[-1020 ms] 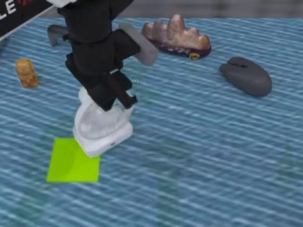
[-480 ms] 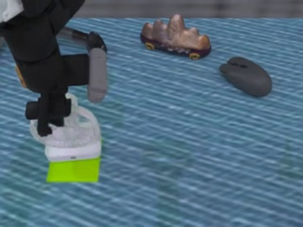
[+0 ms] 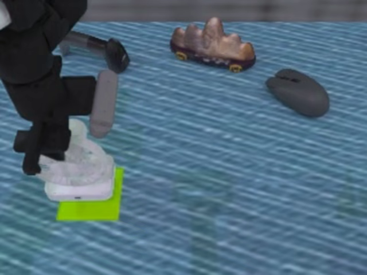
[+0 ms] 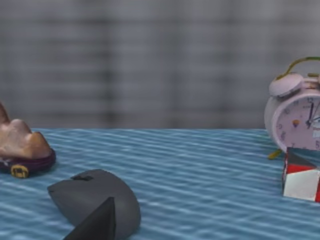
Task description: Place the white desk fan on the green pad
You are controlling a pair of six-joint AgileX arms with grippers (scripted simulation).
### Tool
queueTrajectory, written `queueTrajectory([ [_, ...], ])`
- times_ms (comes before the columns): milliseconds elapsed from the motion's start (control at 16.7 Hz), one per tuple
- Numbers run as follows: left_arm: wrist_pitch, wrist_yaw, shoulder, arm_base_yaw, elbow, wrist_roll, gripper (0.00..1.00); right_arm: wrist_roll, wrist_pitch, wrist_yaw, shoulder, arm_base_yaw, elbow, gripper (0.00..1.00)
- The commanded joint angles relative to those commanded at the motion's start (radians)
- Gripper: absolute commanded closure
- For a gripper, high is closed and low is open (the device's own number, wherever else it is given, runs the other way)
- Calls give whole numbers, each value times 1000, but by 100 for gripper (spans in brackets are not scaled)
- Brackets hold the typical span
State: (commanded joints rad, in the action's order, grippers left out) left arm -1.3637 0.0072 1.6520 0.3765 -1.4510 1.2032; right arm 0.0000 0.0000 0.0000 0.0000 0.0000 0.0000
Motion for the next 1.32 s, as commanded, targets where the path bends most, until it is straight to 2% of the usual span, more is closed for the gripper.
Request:
queueTrajectory([
  [180, 17, 0, 4, 3, 14, 0, 100, 0, 0, 0, 0, 0, 0, 0],
  [420, 123, 0, 14, -4, 106, 4, 100, 0, 0, 0, 0, 0, 0, 0],
  [660, 136, 0, 16, -5, 120, 5, 100, 0, 0, 0, 0, 0, 0, 0],
  [1320, 136, 0, 16, -5, 120, 5, 17, 0, 0, 0, 0, 0, 0, 0],
])
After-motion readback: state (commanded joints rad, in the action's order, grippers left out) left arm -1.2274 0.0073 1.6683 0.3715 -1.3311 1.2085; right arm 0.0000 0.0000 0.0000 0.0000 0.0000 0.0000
